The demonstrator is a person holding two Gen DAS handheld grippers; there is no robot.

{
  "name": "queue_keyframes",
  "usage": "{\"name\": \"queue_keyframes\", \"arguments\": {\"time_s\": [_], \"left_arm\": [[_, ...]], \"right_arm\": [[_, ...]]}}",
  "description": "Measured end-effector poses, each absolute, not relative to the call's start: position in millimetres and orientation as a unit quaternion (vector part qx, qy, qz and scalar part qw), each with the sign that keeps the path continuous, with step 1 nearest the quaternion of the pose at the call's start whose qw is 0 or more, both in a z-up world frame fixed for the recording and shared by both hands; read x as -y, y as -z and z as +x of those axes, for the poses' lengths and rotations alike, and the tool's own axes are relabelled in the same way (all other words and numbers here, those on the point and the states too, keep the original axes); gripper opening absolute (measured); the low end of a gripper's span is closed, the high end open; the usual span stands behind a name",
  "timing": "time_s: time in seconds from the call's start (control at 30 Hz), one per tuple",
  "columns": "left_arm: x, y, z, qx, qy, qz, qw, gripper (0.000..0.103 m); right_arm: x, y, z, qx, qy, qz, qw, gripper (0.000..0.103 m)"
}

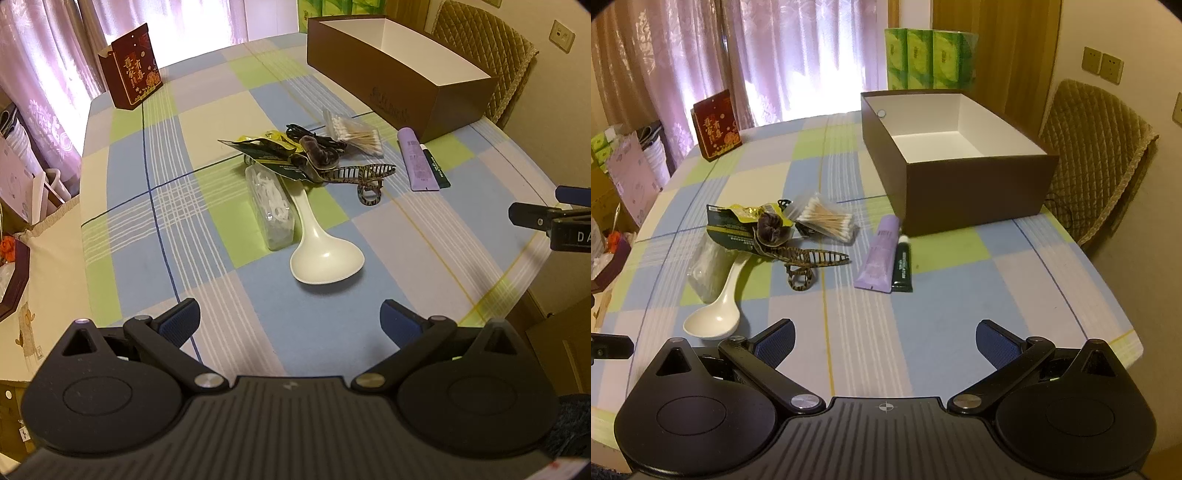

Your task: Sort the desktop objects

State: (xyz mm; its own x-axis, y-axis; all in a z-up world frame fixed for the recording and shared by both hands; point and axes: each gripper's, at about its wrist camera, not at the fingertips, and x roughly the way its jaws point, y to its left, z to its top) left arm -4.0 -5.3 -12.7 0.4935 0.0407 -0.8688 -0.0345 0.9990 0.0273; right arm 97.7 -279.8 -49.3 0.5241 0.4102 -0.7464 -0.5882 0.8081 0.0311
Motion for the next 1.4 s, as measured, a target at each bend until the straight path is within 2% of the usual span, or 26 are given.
{"name": "queue_keyframes", "arguments": {"time_s": [1.4], "left_arm": [[-4.5, 35.5, 24.3, -0.547, -0.008, -0.061, 0.835, 0.102]], "right_arm": [[271.2, 55.5, 118.1, -0.407, -0.305, -0.130, 0.851, 0.101]]}}
